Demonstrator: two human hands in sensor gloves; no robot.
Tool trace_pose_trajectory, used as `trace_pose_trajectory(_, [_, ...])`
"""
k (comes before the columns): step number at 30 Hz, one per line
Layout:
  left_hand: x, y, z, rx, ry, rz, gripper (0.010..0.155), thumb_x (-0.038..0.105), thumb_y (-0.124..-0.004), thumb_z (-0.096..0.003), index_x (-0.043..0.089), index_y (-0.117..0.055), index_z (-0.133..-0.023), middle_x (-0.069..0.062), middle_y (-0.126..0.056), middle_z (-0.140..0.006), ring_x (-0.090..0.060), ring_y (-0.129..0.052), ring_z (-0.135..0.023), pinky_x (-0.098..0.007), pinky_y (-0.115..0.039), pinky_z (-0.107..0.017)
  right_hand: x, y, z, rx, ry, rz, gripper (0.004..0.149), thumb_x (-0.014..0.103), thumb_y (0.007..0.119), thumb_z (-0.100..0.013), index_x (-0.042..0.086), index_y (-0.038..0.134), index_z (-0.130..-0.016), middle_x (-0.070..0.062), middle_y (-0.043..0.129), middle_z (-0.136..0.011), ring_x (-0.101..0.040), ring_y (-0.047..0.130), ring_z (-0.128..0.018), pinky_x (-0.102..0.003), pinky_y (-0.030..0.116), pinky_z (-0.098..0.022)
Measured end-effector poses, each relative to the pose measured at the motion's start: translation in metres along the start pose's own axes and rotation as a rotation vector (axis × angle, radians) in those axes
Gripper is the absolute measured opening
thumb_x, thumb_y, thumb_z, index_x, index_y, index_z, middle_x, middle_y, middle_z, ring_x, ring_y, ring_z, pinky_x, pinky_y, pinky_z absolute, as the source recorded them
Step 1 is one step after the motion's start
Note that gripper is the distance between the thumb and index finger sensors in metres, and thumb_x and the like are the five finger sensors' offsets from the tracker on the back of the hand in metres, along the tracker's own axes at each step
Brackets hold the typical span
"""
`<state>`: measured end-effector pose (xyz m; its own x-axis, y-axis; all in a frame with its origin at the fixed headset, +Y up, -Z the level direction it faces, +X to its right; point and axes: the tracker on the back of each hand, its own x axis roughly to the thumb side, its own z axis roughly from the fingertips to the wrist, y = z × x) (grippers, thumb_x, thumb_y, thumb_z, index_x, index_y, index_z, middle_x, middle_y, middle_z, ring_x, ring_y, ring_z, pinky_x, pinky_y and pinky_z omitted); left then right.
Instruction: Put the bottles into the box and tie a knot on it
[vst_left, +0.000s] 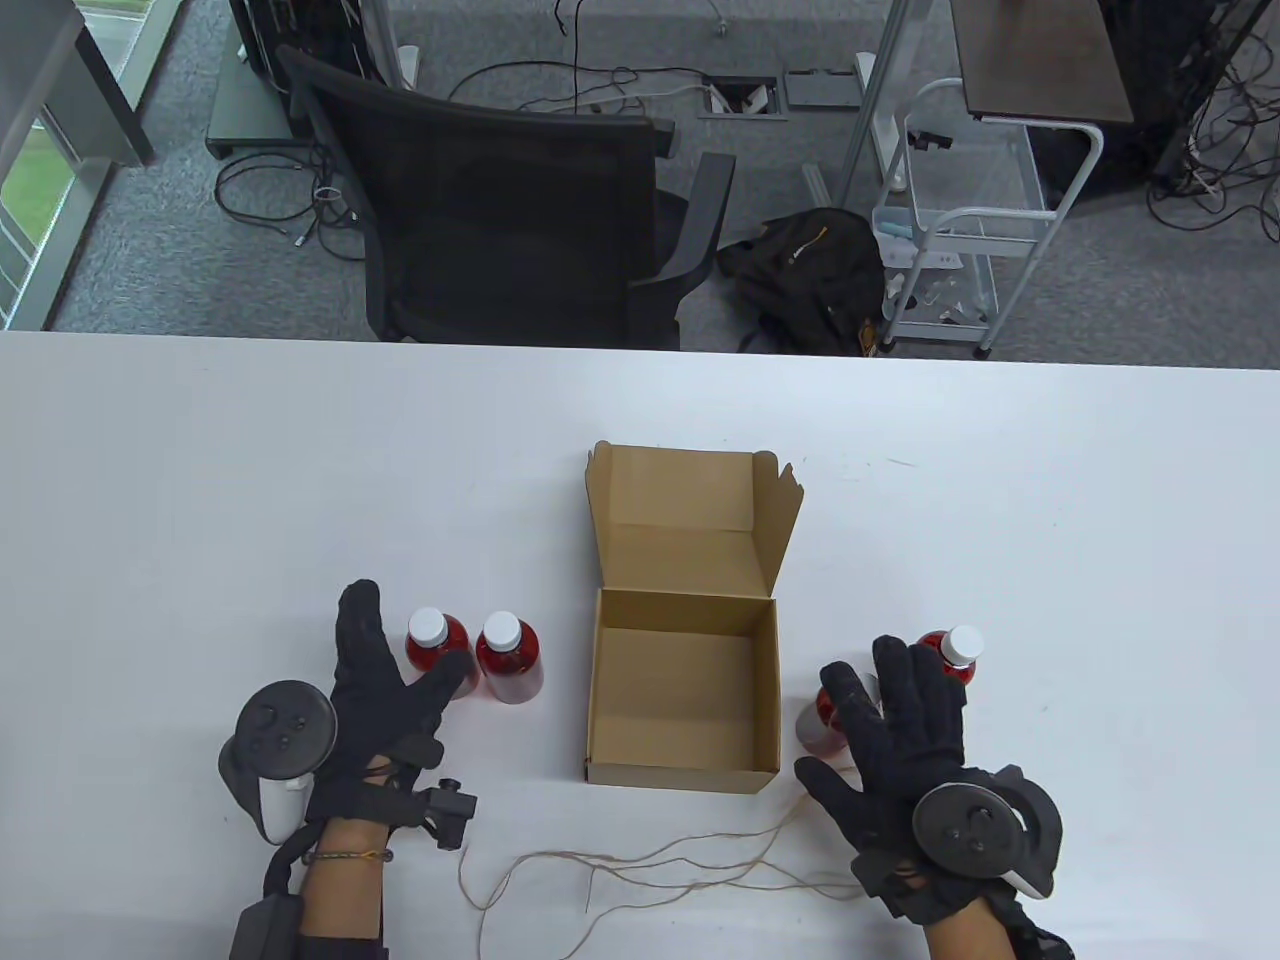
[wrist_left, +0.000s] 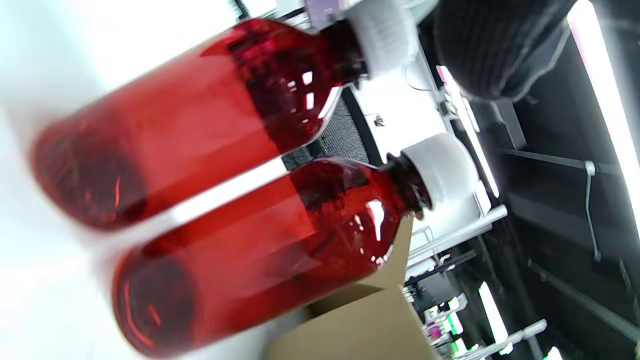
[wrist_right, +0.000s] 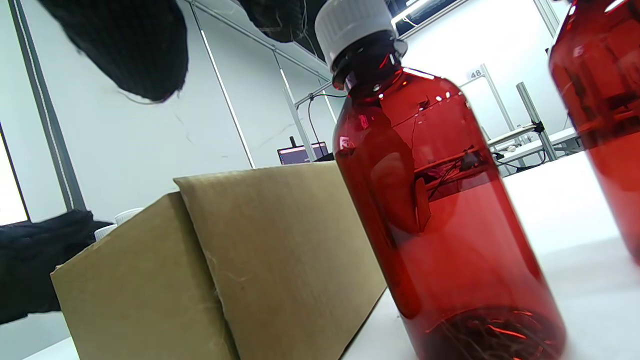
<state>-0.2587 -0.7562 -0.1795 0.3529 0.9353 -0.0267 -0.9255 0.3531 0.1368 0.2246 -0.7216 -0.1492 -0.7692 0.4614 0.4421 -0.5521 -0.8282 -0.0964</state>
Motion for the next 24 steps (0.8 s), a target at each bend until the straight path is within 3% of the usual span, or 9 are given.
trace_pose_trajectory(6, [-0.024,-0.004,-0.013,-0.110,0.045,0.062,0.106,0.056,-0.092,-0.0448,0.022,-0.026,-0.121,-0.021,-0.029,-0.130,-0.062,-0.027,-0.112,-0.079,-0.029,-0.070,-0.001,0.000,-0.001,0.003,0.007,-0.010,0.081,0.054,0.077,-0.048,0.022,0.040,-0.112,-0.024,0.017,-0.114,-0.053,0.010,-0.096,-0.070,0.011,-0.063])
trace_pose_trajectory(12, [-0.026,-0.012,-0.017,-0.118,0.051,0.012,0.094,0.045,-0.094,-0.0460,0.025,-0.038,-0.118,-0.018,-0.036,-0.130,-0.060,-0.030,-0.114,-0.080,-0.028,-0.070,-0.002,-0.002,-0.001,-0.007,0.011,-0.017,0.081,0.053,0.078,-0.048,0.022,0.040,-0.112,-0.024,0.014,-0.114,-0.053,0.010,-0.096,-0.070,0.011,-0.063])
trace_pose_trajectory(24, [-0.024,-0.013,-0.010,-0.052,0.020,-0.117,0.095,0.035,-0.099,-0.0428,0.026,-0.039,-0.116,-0.016,-0.056,-0.124,-0.053,-0.058,-0.111,-0.077,-0.046,-0.071,-0.002,-0.002,0.000,-0.007,0.009,-0.028,0.080,0.053,0.078,-0.048,0.022,0.040,-0.112,-0.024,0.017,-0.114,-0.053,0.010,-0.096,-0.070,0.011,-0.063])
